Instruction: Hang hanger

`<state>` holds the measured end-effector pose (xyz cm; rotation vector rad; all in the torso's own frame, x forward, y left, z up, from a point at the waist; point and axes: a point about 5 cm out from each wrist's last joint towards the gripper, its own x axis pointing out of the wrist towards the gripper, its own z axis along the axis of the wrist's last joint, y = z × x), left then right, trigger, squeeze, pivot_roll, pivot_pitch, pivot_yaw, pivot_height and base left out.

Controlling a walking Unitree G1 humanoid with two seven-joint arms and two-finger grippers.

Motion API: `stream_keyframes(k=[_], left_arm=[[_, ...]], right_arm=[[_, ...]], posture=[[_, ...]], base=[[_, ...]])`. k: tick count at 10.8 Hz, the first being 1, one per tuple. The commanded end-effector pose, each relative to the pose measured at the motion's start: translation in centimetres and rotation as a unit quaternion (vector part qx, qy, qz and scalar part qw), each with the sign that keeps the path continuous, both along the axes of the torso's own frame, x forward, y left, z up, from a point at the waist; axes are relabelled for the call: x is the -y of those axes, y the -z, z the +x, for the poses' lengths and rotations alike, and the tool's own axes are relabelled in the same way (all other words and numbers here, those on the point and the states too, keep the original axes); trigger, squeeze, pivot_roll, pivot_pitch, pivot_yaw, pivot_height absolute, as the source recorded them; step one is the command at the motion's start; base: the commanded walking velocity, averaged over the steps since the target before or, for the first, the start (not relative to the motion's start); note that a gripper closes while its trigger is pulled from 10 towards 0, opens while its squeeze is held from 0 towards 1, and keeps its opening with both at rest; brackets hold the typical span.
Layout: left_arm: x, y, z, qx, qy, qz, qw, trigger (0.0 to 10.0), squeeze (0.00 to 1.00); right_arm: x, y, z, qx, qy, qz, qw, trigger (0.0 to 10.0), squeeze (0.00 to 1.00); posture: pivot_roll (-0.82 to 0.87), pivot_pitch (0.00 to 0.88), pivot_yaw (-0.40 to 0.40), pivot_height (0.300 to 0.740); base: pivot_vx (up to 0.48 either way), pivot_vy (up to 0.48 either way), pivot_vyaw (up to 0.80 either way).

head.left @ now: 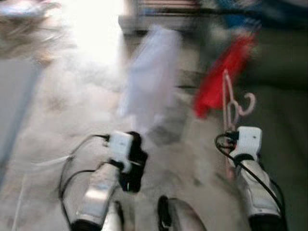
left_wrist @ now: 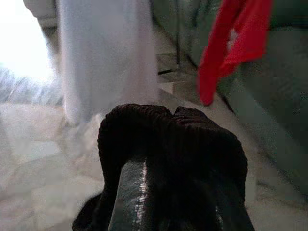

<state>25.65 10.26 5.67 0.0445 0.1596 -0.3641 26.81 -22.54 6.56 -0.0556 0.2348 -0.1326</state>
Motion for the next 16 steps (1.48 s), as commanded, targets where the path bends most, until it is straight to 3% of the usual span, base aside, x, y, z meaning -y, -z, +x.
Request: stream_keyframes(k=[1, 4, 5, 6, 10, 16], left_arm=[[1.0, -1.1, 0.1, 0.045, 0.035, 0.025, 0.998, 10.0, 0.00], [0.8, -1.2, -0.1, 0.067, 0.060, 0.075, 0.993, 10.0, 0.00], [-0.4, -1.3, -0.1, 0.067, 0.036, 0.079, 0.994, 10.0, 0.00], [-0.5, -1.2, -0.1, 0.065, 0.033, 0.077, 0.994, 10.0, 0.00], [1.4, -1.5, -0.3, 0.091, 0.076, 0.092, 0.989, 10.0, 0.00], [1.3, -1.7, -0.4, 0.103, 0.083, 0.088, 0.987, 10.0, 0.00]], right_arm=[[0.0, 0.3, 0.0, -0.009, -0.001, 0.003, 1.000, 10.0, 0.00], [-0.3, 0.1, 0.4, -0.005, -0.002, -0.002, 1.000, 10.0, 0.00], [-0.2, 0.2, 0.4, -0.005, 0.002, -0.002, 1.000, 10.0, 0.00], [-0.3, 0.3, 0.4, -0.006, 0.002, -0.002, 1.000, 10.0, 0.00], [-0.8, 0.3, 0.6, -0.004, 0.003, -0.004, 1.000, 10.0, 0.00], [-1.2, 0.5, 0.7, -0.002, 0.006, -0.004, 1.000, 10.0, 0.00]], posture=[[-0.01, 0.187, -0.050, 0.740], [0.00, 0.197, -0.044, 0.740], [0.01, 0.202, -0.049, 0.740], [0.01, 0.202, -0.050, 0.740], [-0.01, 0.202, -0.051, 0.740], [0.00, 0.192, -0.047, 0.740]], base=[[0.000, 0.000, -0.80], [0.000, 0.000, -0.80], [0.000, 0.000, -0.80], [0.000, 0.000, -0.80], [0.000, 0.067, -0.80], [0.000, 0.000, -0.80]])
